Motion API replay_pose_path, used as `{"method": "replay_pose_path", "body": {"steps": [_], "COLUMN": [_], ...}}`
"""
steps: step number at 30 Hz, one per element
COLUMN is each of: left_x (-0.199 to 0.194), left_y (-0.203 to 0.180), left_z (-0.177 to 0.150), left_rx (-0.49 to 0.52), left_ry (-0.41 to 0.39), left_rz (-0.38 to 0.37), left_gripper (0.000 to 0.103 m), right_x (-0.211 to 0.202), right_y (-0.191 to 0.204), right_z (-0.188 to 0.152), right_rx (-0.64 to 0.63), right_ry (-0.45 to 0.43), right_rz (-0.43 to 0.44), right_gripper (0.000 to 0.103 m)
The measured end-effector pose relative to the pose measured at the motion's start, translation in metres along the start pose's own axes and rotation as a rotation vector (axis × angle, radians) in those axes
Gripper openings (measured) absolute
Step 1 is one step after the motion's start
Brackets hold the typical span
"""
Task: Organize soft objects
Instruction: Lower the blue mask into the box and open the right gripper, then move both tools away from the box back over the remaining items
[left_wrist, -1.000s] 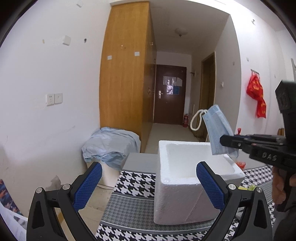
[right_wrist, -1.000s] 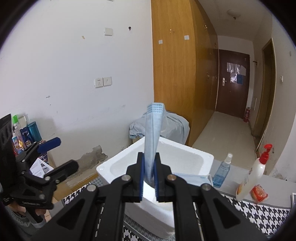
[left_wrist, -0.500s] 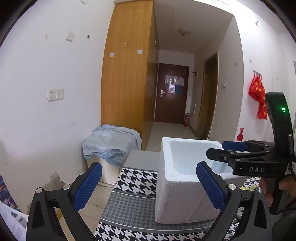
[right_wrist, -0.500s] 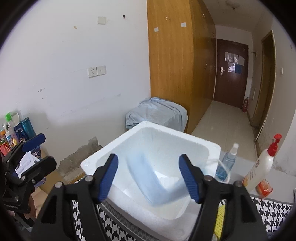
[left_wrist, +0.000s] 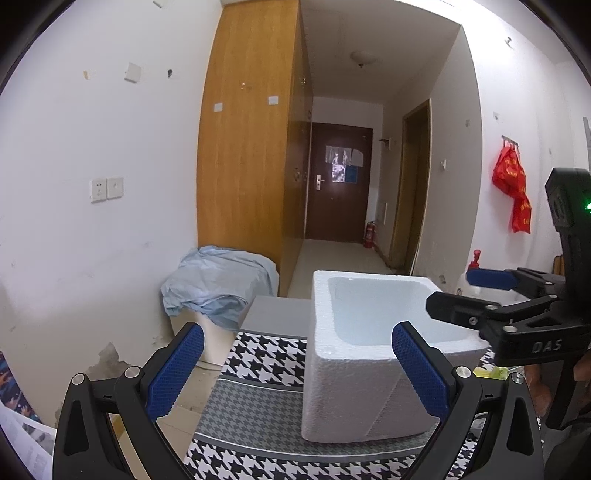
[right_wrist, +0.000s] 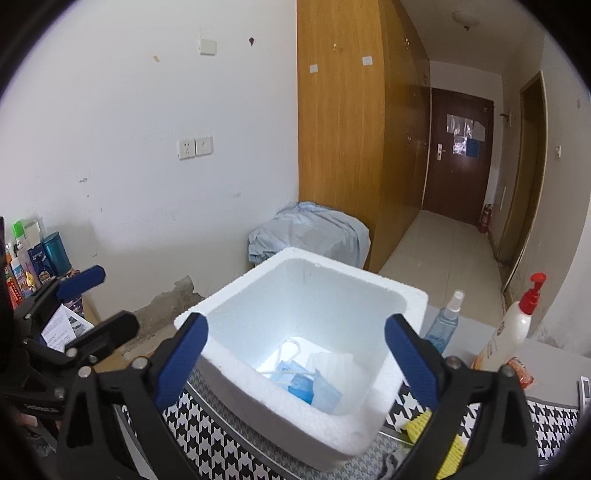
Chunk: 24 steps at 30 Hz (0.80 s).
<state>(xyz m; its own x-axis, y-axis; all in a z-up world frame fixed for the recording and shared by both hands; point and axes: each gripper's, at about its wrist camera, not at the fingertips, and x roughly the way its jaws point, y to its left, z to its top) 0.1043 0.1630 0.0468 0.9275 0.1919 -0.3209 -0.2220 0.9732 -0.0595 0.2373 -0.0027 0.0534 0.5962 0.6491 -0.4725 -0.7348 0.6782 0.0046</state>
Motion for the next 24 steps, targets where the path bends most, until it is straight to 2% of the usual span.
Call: {"method": "replay_pose_path", "body": {"steps": [24], "left_x": [-0.012], "left_y": [-0.047], "left_z": [0.011], "left_rx": [0.049], "left_ry": [-0.050], "left_rz": [-0.083], "left_gripper": [0.102], "right_x": [-0.064], "right_y": [-0.041], "right_z": [-0.020], "right_rx": [0.071], "right_ry": [-0.105], "right_rz": [-0.095], "right_gripper": [0.103]}}
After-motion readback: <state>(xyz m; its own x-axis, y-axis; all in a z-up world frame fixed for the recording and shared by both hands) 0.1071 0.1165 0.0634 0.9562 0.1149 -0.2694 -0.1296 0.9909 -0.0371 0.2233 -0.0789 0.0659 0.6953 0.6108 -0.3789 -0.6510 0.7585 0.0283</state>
